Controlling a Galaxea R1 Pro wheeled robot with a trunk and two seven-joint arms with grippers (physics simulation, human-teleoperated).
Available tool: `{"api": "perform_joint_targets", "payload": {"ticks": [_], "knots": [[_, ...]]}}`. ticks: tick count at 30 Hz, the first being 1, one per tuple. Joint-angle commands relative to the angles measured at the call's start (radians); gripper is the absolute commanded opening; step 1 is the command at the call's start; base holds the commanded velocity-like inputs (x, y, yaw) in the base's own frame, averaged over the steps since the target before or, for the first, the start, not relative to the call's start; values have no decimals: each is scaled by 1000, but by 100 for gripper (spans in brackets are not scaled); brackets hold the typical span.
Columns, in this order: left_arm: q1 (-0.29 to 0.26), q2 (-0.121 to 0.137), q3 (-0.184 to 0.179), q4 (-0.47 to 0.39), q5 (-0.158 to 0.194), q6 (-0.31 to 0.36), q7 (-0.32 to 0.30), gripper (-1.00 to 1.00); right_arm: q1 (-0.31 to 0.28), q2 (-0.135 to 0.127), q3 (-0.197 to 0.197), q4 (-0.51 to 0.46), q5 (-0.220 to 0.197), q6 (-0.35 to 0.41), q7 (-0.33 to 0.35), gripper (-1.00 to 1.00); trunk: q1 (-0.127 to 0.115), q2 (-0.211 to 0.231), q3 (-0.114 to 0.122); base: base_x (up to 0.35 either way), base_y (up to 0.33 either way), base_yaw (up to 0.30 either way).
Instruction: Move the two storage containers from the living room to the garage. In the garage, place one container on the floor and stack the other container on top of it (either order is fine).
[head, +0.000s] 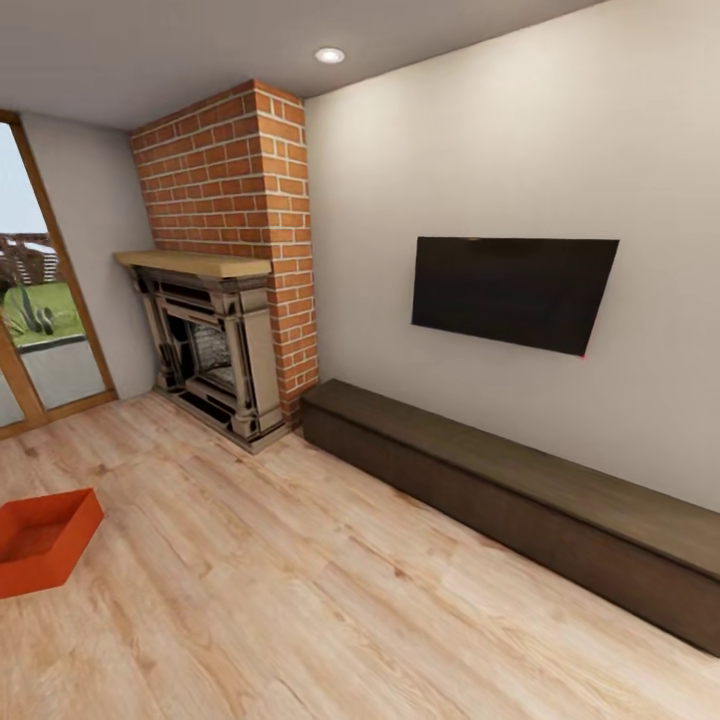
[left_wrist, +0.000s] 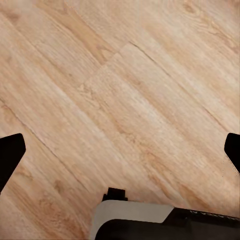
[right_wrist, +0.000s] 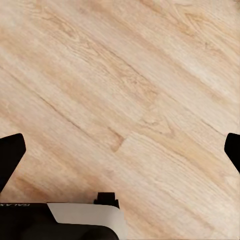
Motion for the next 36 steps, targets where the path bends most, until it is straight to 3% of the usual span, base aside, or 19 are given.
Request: {"api": "perform_joint_targets", "payload": {"ticks": [1, 12, 36], "knots": [[-1, 0, 4, 4, 1, -6, -1, 100, -1, 0, 4, 4, 0, -6, -3, 100, 1, -1, 0, 323, 0, 0], [-1, 1, 4, 4, 2, -6, -1, 100, -1, 0, 4, 4, 0, -6, -3, 100, 1, -1, 0, 323, 63, 19], [-1, 0, 4, 4, 2, -6, -1, 100, -1, 0, 4, 4, 0, -7, -3, 100, 1, -1, 0, 323, 7, 188]]}}
